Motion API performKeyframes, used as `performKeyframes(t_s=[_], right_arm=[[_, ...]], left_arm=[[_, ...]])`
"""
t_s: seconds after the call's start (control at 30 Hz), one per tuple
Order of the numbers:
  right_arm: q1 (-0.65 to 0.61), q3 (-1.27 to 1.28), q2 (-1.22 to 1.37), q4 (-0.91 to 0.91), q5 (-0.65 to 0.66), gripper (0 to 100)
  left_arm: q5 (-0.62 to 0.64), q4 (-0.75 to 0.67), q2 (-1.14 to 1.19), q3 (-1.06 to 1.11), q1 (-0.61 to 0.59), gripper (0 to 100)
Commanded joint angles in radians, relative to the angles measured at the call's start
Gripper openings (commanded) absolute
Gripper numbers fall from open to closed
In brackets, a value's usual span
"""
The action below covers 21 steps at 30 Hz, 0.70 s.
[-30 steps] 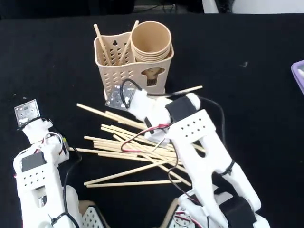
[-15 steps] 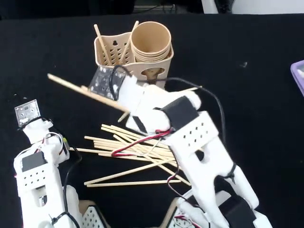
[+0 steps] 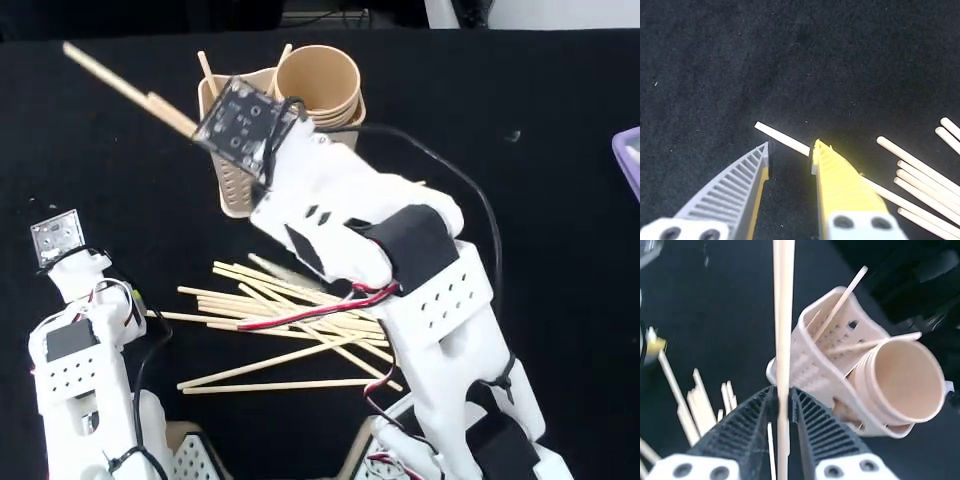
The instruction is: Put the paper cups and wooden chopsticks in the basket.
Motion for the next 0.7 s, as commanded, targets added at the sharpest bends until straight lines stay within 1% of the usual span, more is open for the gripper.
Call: performKeyframes(t_s=[0.0, 0.17, 0.3, 0.4, 0.53, 0.67], right_arm=[[-0.009, -0.013, -0.050, -0.203, -0.110, 1.1], [-0.009, 0.091, -0.047, -0.543, -0.245, 1.1], [-0.009, 0.186, -0.004, -0.819, -0.264, 1.1], [0.006, 0.223, 0.058, -0.987, -0.264, 1.1], [0.037, 0.211, 0.143, -1.132, -0.267, 1.1], [0.049, 0.203, 0.254, -1.183, -0.267, 1.1]], left_arm=[[0.005, -0.012, -0.015, -0.002, -0.002, 14], [0.005, -0.012, -0.015, -0.002, -0.004, 14], [0.005, -0.012, -0.015, -0.002, -0.005, 14], [0.005, -0.012, -0.015, -0.002, -0.005, 14], [0.005, -0.011, -0.015, -0.002, -0.002, 14], [0.005, -0.011, -0.015, -0.002, -0.002, 14]])
